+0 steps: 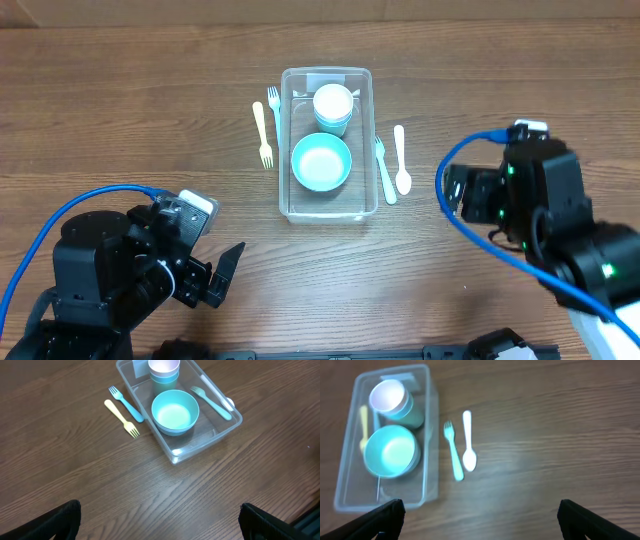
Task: Pack container
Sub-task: 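Reach the right gripper to the white spoon and grasp it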
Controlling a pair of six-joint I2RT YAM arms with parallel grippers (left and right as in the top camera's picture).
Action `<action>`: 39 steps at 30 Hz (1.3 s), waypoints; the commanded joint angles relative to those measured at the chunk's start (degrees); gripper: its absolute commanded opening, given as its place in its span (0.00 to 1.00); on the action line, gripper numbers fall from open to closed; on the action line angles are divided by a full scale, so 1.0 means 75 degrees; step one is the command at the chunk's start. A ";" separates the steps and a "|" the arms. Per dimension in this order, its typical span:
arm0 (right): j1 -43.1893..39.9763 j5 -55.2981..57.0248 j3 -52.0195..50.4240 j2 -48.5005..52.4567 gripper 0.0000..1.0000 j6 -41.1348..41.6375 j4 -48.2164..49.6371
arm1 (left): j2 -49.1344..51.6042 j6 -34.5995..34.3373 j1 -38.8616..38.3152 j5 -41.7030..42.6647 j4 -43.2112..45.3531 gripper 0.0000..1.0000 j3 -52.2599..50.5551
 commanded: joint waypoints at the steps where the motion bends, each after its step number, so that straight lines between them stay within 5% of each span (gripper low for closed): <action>1: -0.1102 -0.1139 0.0006 0.0469 1.00 -0.1271 0.0437 | 0.0029 0.0119 0.0061 0.0172 0.0006 1.00 -0.0032; 5: -0.2279 -0.1789 0.0006 0.2072 0.96 -0.2451 0.1329 | 0.0029 0.0119 0.0061 0.0172 0.0006 1.00 -0.0032; 15: -0.2066 -0.2381 0.0006 0.5843 0.89 -0.2722 0.3223 | 0.0029 0.0119 0.0061 0.0172 0.0006 1.00 -0.0032; 26: -0.1306 -0.2031 0.0006 0.7315 0.71 -0.2629 0.3654 | 0.0052 0.0119 0.0061 0.0172 0.0006 1.00 -0.0032; 39: -0.0501 -0.1478 -0.0516 0.7373 0.72 -0.2261 0.3663 | 0.0052 0.0119 0.0061 0.0172 0.0006 1.00 -0.0032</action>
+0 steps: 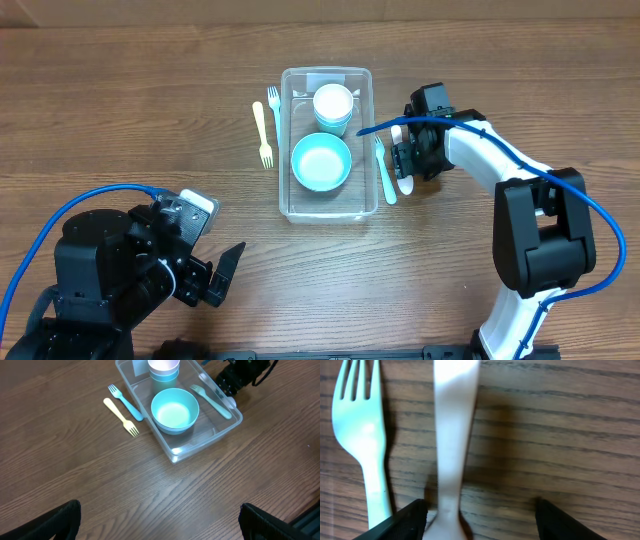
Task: Pack container
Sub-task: 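Reach the right gripper to the white spoon and grasp it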
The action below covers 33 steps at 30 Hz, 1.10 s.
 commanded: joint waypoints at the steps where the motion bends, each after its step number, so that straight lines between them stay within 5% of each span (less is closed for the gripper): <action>1: 0.0111 -0.0087 -0.0268 0.0093 0.72 0.0391 -0.0117 | 0.0020 0.0119 0.0061 0.0172 0.0012 1.00 -0.0012; 4: 0.0111 -0.0017 -0.0329 0.0093 0.62 0.0565 -0.0323 | 0.0020 0.0119 0.0061 0.0172 0.0009 1.00 -0.0012; 11: 0.0114 -0.0090 -0.0396 0.0093 0.58 0.1157 -0.1186 | 0.0020 0.0119 0.0061 0.0172 0.0012 1.00 -0.0012; 24: 0.0111 -0.0219 -0.0402 0.0093 0.22 0.1157 -0.0979 | 0.0020 0.0119 0.0061 0.0172 0.0012 1.00 -0.0012; 28: 0.0076 -0.0216 -0.0332 0.0090 0.04 0.1492 -0.0968 | 0.0020 0.0119 0.0061 0.0172 0.0012 1.00 -0.0012; 33: -0.0050 -0.0216 0.0376 -0.0117 0.04 0.1594 -0.1396 | 0.0020 0.0119 0.0061 0.0172 0.0012 1.00 -0.0012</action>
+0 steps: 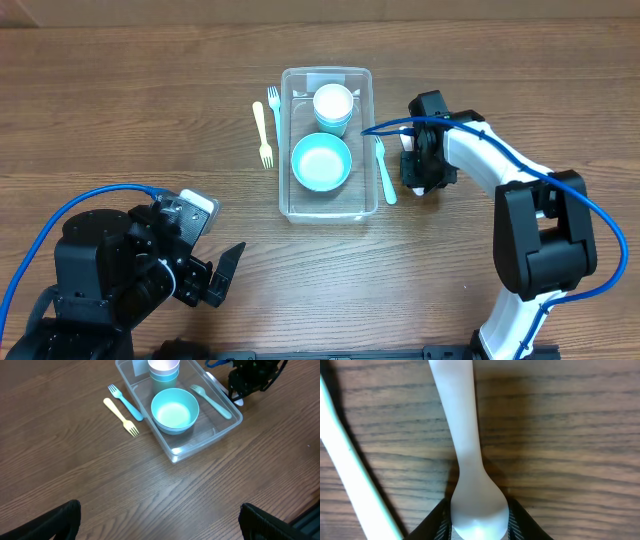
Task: Pack container
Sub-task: 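Reach the right gripper to the white spoon and grasp it, then carry the white spoon into the container and release it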
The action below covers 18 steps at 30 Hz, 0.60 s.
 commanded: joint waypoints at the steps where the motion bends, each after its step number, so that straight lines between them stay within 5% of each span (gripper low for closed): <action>1: -0.0076 -0.0256 0.0609 -0.0160 0.04 0.0201 -0.0248 | 0.0020 0.0117 0.0061 0.0172 0.0012 1.00 -0.0012; 12: 0.0656 -0.0414 0.1868 -0.2445 0.04 0.0924 -0.1029 | 0.0017 0.0117 0.0061 0.0172 0.0012 1.00 -0.0012; 18: 0.1754 -0.0533 0.1699 -0.1856 0.04 0.1871 -0.0571 | 0.0020 0.0117 0.0061 0.0172 0.0012 1.00 -0.0012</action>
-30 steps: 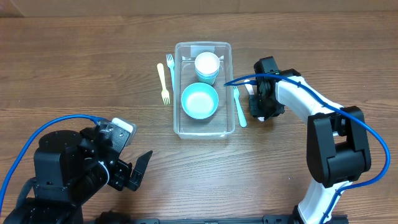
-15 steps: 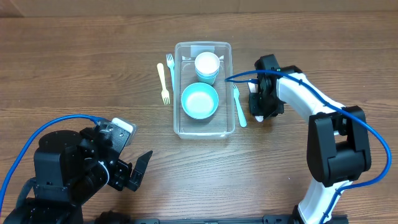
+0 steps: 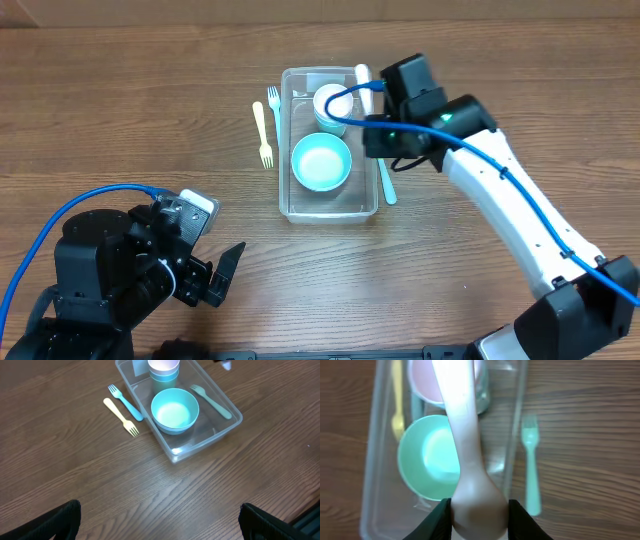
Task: Pack container
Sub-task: 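Carry the white spoon into the container and release it, then move the right gripper to the mint fork and grasp it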
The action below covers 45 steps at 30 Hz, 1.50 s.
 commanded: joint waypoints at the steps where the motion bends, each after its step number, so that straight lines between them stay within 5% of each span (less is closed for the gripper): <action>1: 0.0035 -0.0134 0.0006 0.0545 0.04 0.0635 0.0119 | 0.0020 0.0119 0.0061 0.0172 0.0012 1.00 -0.0012; 9: 0.0032 -0.0038 -0.0055 0.0988 0.05 0.1003 0.0463 | 0.0020 0.0119 0.0061 0.0172 0.0012 1.00 -0.0012; 11: 0.0035 -0.0041 -0.0055 0.0991 0.26 0.1003 0.0463 | 0.0020 0.0119 0.0061 0.0172 0.0012 1.00 -0.0012; 14: 0.0032 -0.0041 -0.0055 0.0988 0.40 0.1000 0.0431 | 0.0020 0.0119 0.0061 0.0172 0.0012 1.00 -0.0012; 15: 0.0032 -0.0041 -0.0055 0.0988 0.57 0.1000 0.0437 | 0.0020 0.0119 0.0061 0.0172 0.0012 1.00 -0.0012; 16: 0.0032 -0.0038 -0.0055 0.0988 0.62 0.1000 0.0437 | 0.0020 0.0119 0.0061 0.0172 0.0012 1.00 -0.0012; 25: -0.0157 0.0933 0.0533 -0.0562 0.63 0.0740 -0.0344 | 0.0020 0.0119 0.0061 0.0172 0.0012 1.00 -0.0012; 31: -0.1594 0.1769 0.0192 -0.1271 0.63 0.0530 -0.0697 | 0.0020 0.0119 0.0061 0.0172 0.0012 1.00 -0.0012; 38: -0.2317 0.0111 -0.2527 -0.1215 0.63 -0.0466 0.1772 | 0.0020 0.0119 0.0061 0.0172 0.0012 1.00 -0.0012; 45: -0.2200 -0.0595 -0.3010 -0.0067 0.52 -0.0539 0.2527 | 0.0020 0.0119 0.0061 0.0172 0.0012 1.00 -0.0012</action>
